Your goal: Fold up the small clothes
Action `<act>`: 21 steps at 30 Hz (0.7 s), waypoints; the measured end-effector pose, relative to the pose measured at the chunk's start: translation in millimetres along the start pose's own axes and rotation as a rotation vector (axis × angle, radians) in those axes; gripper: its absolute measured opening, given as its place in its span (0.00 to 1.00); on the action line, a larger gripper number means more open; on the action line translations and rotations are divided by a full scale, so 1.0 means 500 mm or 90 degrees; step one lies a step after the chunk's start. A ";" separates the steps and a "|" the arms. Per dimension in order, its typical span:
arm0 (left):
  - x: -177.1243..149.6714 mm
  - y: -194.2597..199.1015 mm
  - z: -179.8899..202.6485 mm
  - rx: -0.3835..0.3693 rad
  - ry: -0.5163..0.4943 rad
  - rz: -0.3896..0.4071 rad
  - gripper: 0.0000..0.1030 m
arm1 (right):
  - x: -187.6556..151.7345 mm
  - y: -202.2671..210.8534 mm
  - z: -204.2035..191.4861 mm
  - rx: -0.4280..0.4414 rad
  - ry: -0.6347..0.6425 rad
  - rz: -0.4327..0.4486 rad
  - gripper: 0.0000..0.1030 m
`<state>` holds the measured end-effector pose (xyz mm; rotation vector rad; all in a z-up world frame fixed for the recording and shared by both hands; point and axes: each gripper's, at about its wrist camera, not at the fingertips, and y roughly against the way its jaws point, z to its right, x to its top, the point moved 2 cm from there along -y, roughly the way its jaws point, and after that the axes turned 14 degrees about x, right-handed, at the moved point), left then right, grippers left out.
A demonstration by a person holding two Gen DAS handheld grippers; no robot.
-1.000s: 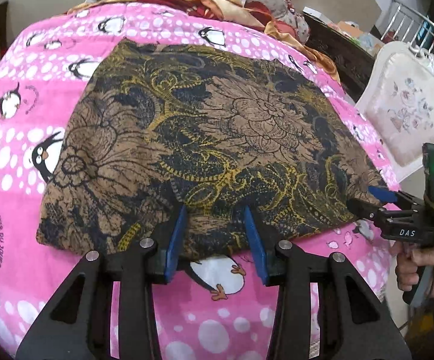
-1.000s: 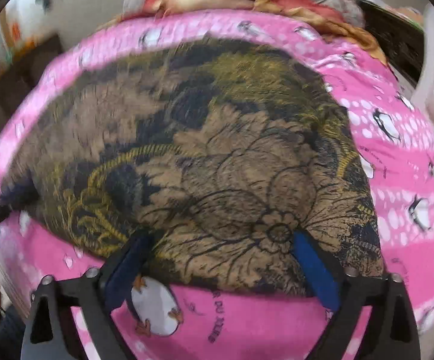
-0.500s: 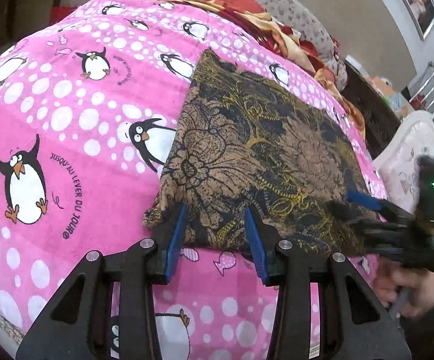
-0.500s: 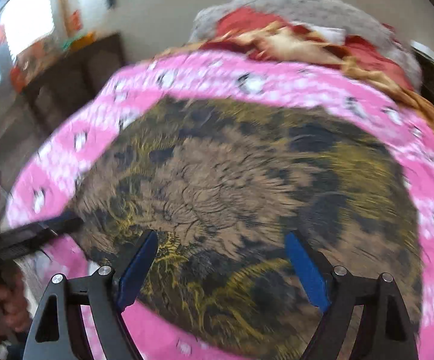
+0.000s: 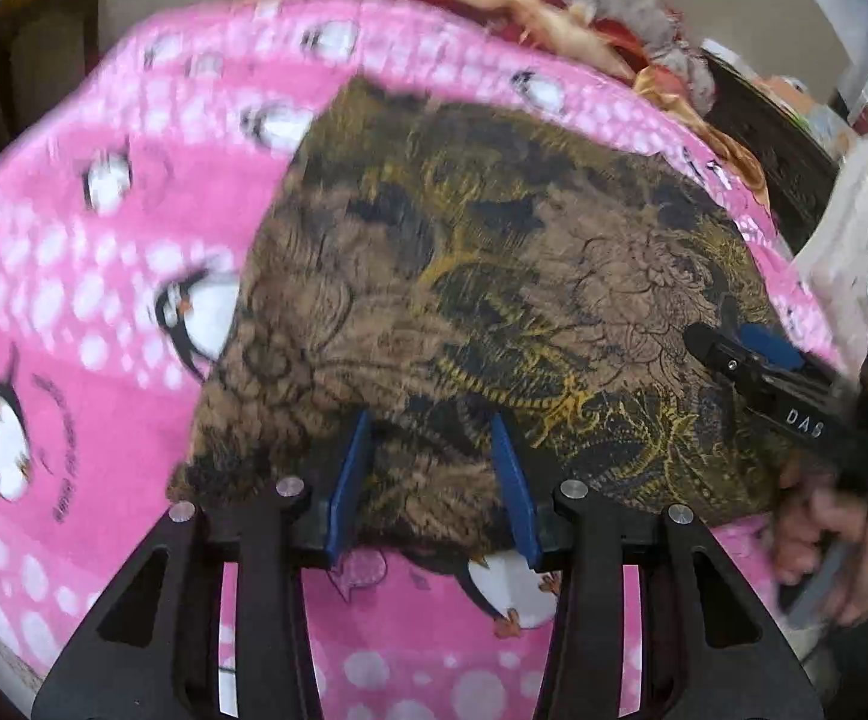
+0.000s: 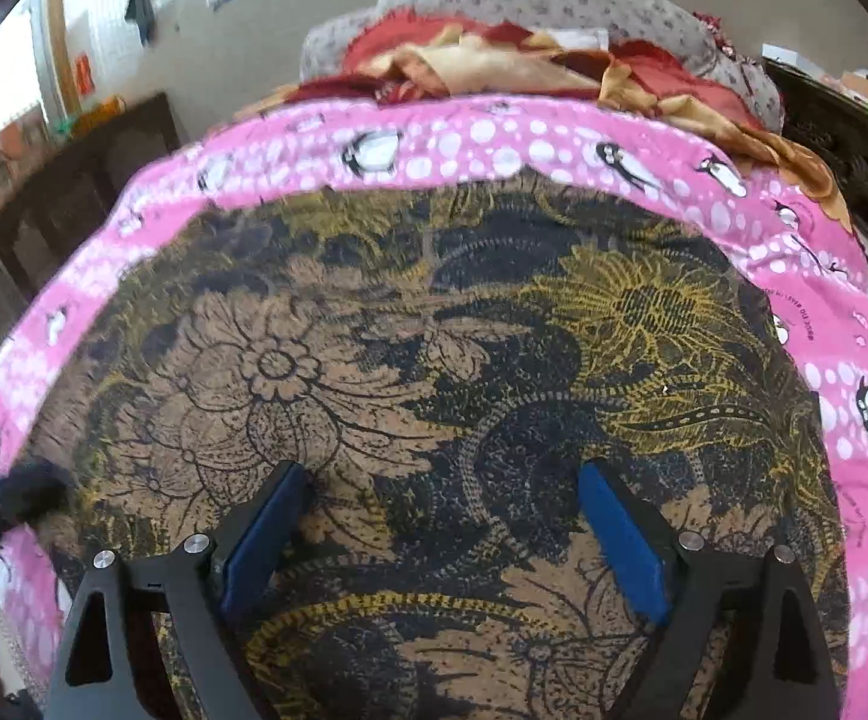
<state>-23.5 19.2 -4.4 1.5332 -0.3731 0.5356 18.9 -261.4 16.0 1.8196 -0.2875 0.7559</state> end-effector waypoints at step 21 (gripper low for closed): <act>-0.091 0.052 -0.107 -0.221 0.192 -0.052 0.44 | -0.005 -0.010 -0.010 -0.002 0.017 -0.006 0.99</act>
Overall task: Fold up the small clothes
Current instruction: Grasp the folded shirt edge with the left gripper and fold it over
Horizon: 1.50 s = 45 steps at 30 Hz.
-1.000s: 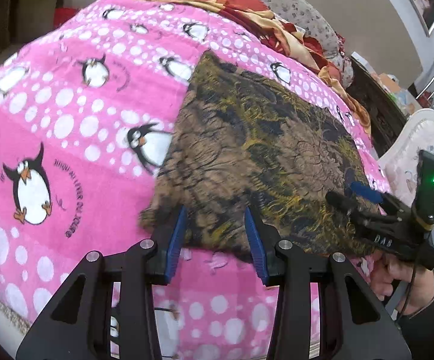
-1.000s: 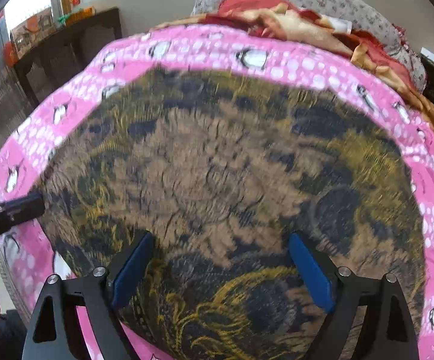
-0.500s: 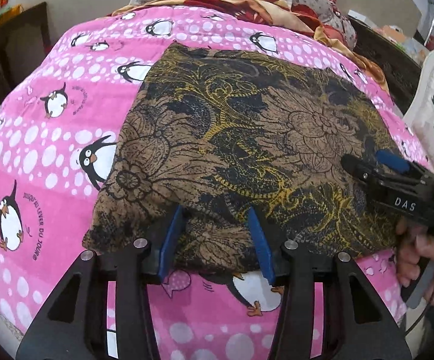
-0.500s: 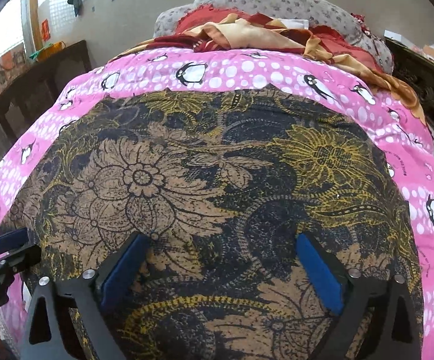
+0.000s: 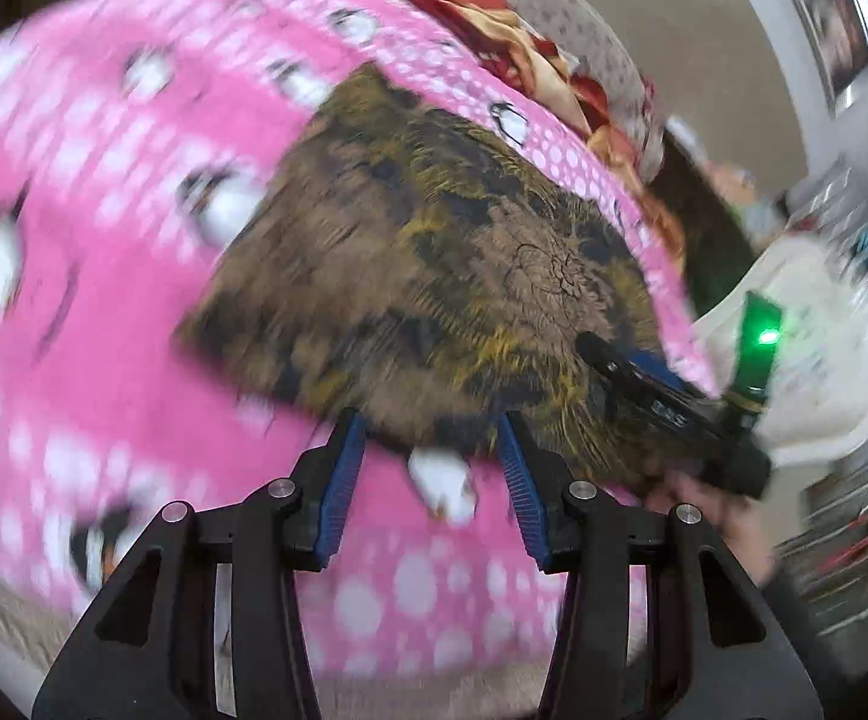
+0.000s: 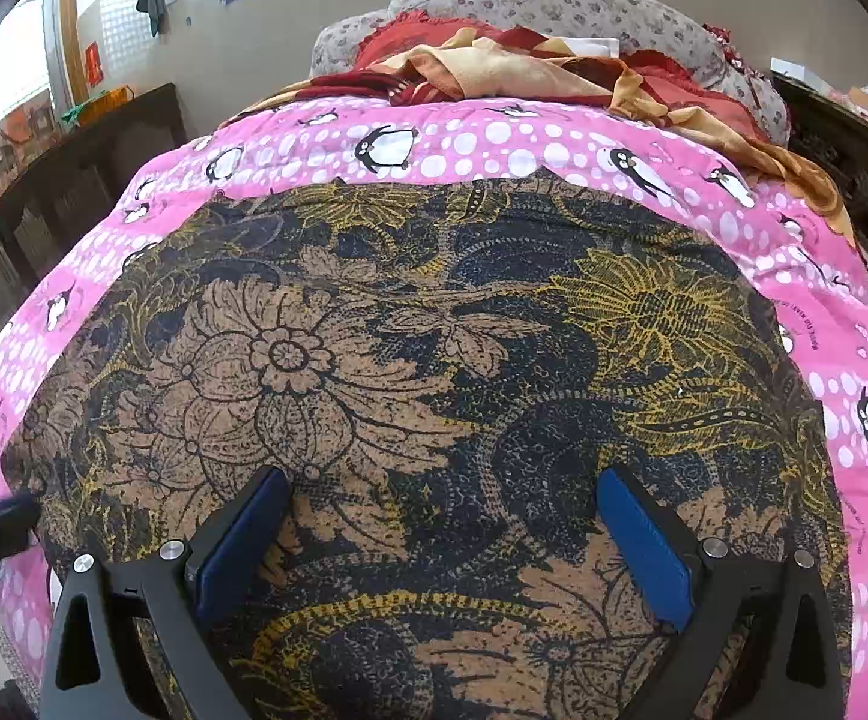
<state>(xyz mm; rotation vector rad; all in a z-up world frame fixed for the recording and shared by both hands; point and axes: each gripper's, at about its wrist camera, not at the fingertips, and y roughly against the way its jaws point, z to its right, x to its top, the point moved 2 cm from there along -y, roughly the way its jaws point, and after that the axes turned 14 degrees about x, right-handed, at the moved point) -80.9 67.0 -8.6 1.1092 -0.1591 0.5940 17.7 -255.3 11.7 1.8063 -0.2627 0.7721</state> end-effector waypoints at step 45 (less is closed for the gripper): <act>0.121 -0.068 -0.055 -0.133 0.203 -0.091 0.50 | 0.001 0.001 -0.001 0.002 -0.001 0.002 0.99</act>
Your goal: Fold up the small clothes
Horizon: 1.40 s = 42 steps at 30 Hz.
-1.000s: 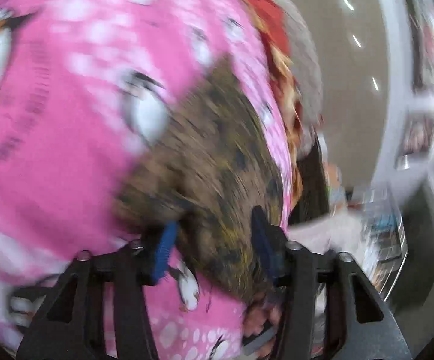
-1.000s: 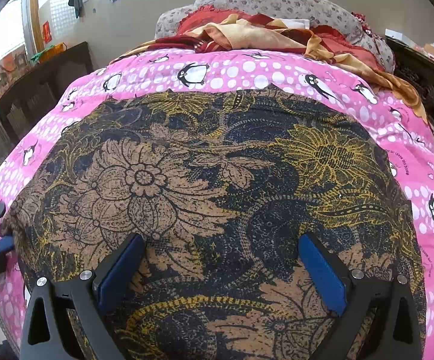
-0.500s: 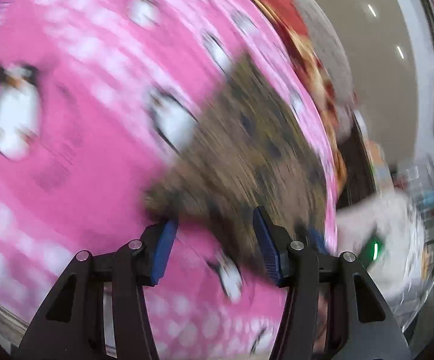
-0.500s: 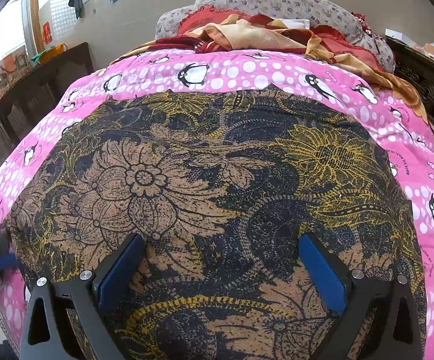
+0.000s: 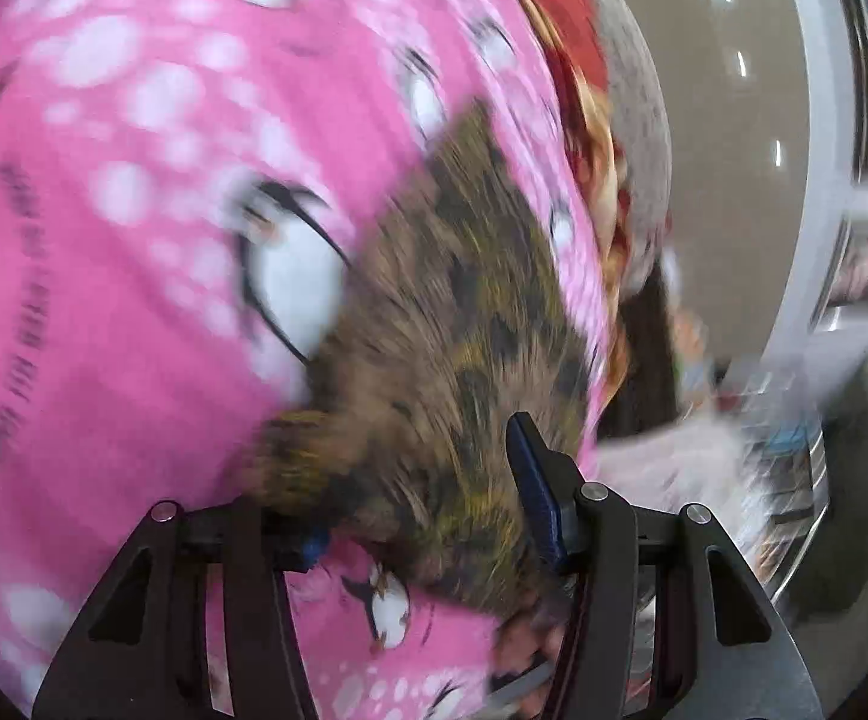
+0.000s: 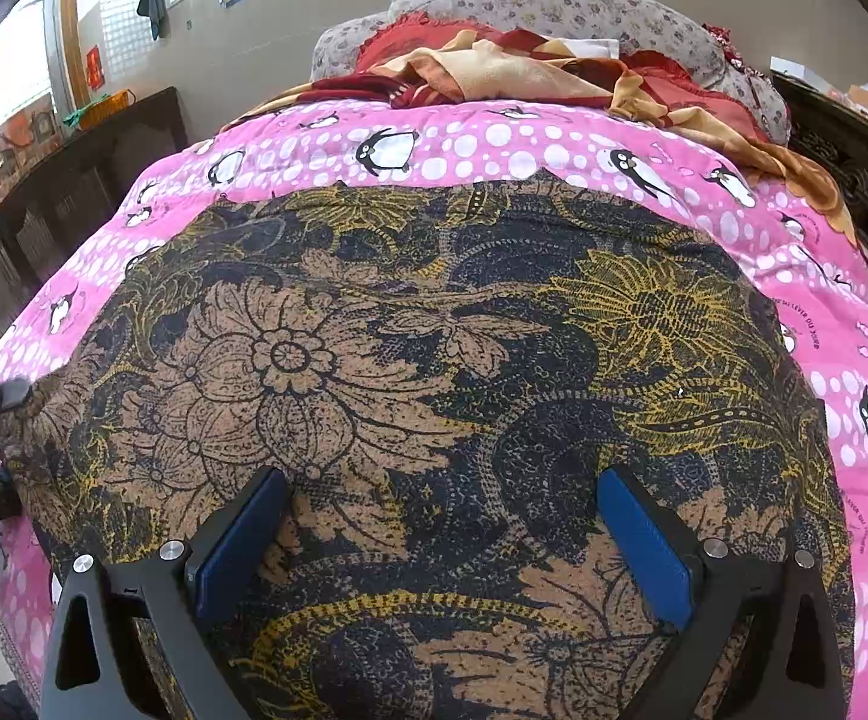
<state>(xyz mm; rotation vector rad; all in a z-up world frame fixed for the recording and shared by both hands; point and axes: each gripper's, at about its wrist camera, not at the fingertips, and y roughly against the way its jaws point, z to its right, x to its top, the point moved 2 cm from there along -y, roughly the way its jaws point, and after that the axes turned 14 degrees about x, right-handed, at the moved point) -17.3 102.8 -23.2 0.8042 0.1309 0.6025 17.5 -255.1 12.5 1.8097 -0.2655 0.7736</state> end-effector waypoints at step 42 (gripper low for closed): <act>-0.131 0.026 0.244 0.278 -0.510 0.398 0.08 | 0.351 -0.302 -0.335 0.161 0.297 -0.339 0.11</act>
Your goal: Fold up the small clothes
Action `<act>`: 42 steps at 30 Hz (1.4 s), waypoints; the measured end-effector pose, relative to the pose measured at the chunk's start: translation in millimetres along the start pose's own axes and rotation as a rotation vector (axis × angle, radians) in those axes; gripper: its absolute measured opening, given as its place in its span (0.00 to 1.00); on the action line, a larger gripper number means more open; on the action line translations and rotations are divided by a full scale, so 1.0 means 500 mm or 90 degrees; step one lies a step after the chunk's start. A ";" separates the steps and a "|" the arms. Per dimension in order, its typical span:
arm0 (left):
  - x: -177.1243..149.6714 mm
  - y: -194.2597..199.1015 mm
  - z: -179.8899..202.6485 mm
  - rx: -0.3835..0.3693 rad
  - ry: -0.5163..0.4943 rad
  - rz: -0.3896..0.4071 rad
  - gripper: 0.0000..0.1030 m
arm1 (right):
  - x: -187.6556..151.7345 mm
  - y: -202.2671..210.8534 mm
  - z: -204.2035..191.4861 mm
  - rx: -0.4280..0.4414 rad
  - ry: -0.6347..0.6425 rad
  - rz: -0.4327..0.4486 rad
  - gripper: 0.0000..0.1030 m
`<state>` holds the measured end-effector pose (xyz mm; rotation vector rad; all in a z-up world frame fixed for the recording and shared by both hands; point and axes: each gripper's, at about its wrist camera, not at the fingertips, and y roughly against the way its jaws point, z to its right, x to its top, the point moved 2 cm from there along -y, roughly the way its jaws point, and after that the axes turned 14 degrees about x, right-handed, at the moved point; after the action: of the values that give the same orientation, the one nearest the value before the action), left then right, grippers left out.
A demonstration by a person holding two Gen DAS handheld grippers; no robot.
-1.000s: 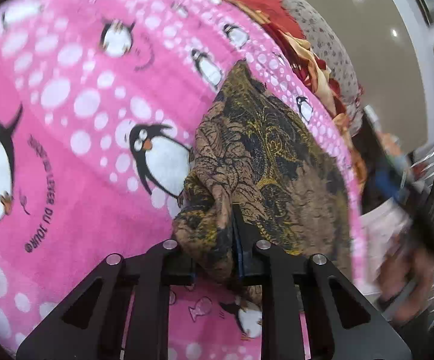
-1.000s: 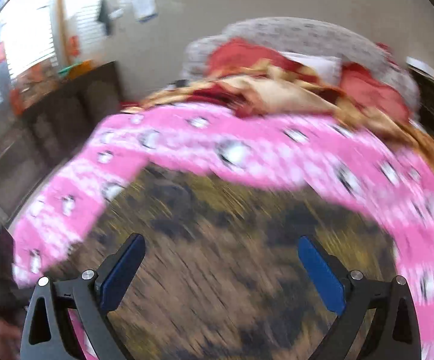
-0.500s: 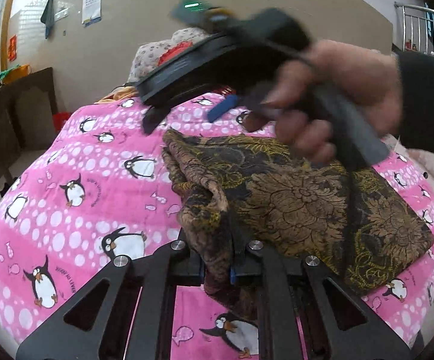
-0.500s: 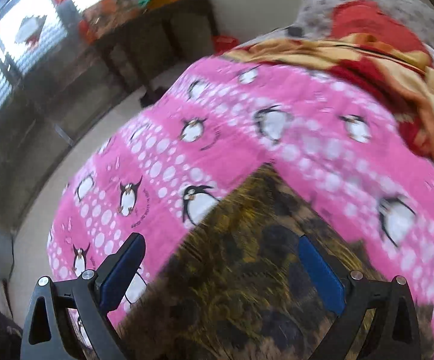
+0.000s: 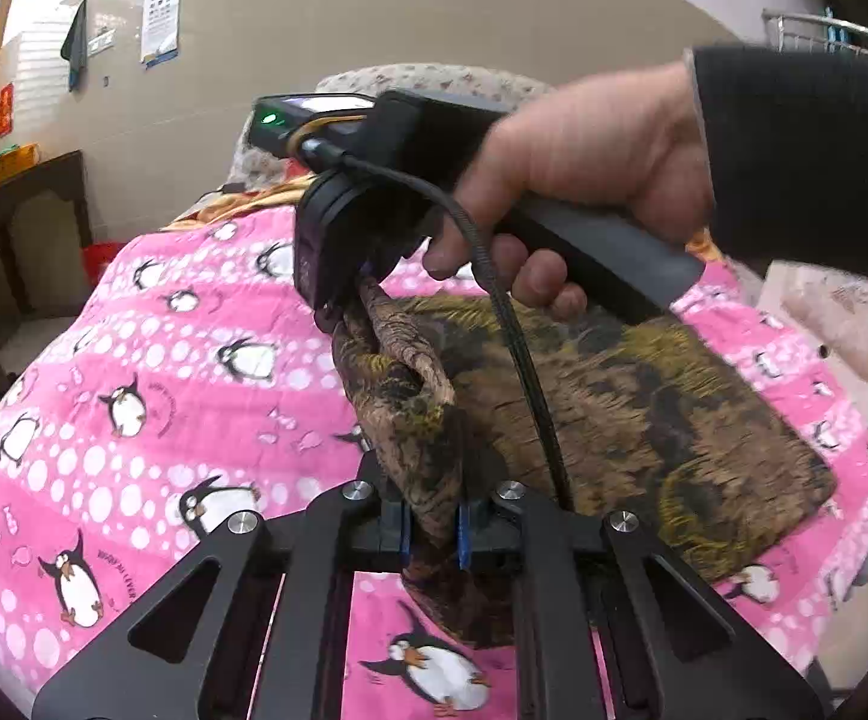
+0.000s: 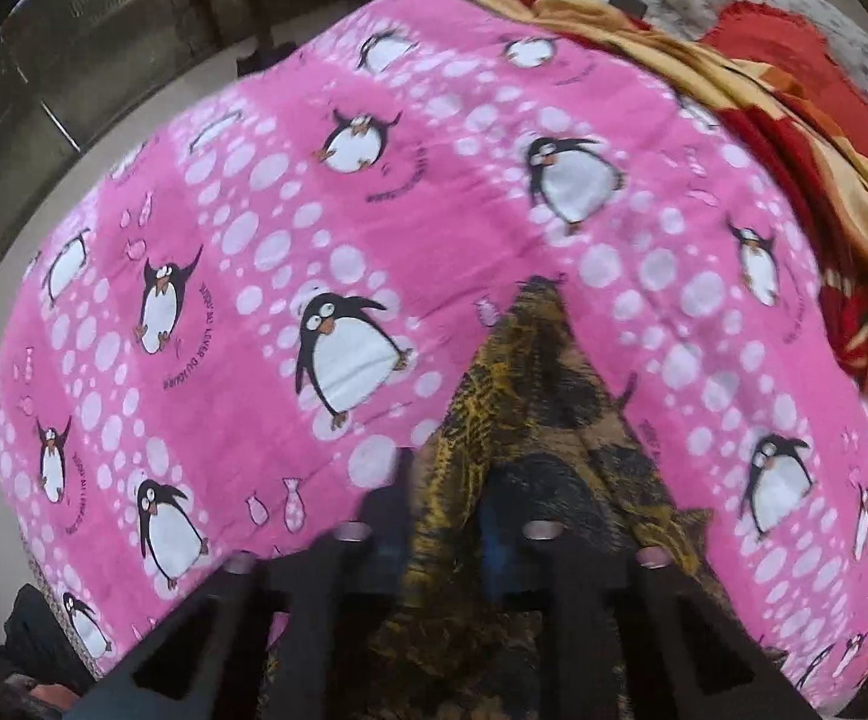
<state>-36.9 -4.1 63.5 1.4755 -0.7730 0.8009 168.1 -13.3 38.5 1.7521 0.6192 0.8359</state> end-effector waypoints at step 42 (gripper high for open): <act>-0.048 -0.007 0.550 -0.317 -0.127 -0.221 0.08 | -0.606 0.248 0.378 -0.084 -0.273 0.093 0.14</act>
<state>-36.4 -278.1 31.7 1.1956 -0.7676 0.1771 129.1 -389.3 44.2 1.7956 0.1493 0.5570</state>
